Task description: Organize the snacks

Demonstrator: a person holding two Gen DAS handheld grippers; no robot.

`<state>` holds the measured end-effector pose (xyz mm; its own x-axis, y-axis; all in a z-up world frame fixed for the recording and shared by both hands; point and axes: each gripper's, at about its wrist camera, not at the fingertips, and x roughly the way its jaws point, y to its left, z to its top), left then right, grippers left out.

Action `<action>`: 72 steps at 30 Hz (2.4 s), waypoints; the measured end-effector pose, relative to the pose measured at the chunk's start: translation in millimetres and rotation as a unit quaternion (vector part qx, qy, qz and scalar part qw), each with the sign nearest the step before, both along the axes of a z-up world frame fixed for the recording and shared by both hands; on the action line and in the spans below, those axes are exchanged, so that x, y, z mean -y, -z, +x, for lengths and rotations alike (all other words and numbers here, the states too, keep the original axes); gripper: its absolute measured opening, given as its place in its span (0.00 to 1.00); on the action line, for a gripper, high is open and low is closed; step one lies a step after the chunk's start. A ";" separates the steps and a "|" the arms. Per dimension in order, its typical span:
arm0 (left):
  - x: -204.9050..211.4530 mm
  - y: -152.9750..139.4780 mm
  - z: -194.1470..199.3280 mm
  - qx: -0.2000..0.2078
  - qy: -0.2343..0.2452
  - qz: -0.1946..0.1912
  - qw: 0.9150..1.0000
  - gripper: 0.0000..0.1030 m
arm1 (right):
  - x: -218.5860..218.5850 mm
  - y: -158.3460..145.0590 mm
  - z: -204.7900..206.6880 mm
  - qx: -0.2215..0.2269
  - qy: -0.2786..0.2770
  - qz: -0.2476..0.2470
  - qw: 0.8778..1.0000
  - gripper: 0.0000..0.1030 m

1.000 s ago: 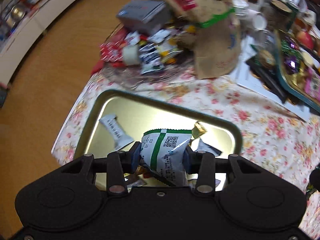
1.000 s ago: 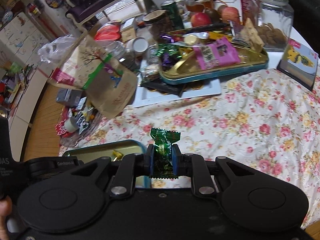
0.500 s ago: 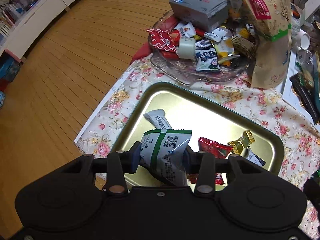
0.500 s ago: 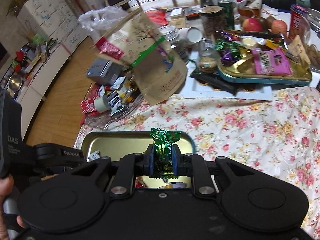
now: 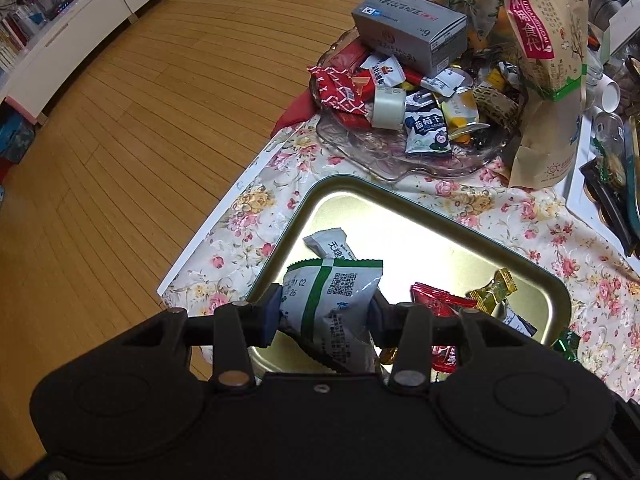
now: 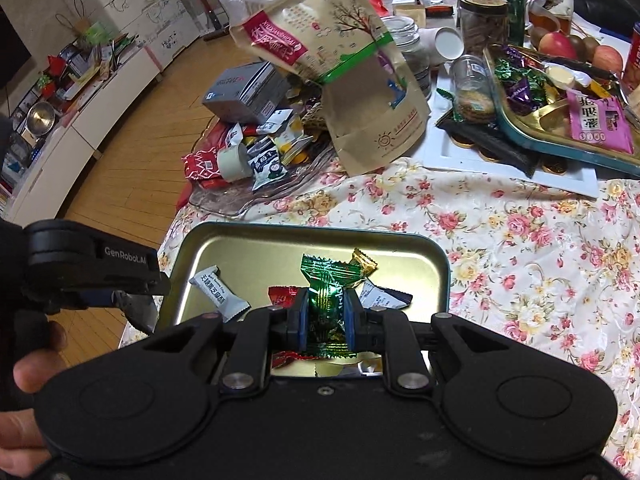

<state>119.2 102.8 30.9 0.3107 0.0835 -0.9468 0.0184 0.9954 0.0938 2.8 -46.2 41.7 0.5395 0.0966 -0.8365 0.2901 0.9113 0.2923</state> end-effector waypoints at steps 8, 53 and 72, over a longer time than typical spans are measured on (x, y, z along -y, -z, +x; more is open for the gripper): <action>-12.0 1.3 2.9 -0.002 -0.029 0.001 1.000 0.52 | -12.6 -1.5 2.8 0.010 -0.018 0.004 1.000 0.19; -1.0 -1.0 -1.3 0.003 -0.049 0.009 0.999 0.52 | -37.1 -17.4 3.9 0.047 -0.063 0.012 0.997 0.36; 39.0 -9.0 -19.9 0.021 0.011 0.018 1.000 0.52 | -4.3 -12.3 -17.2 0.024 -0.044 -0.012 0.999 0.37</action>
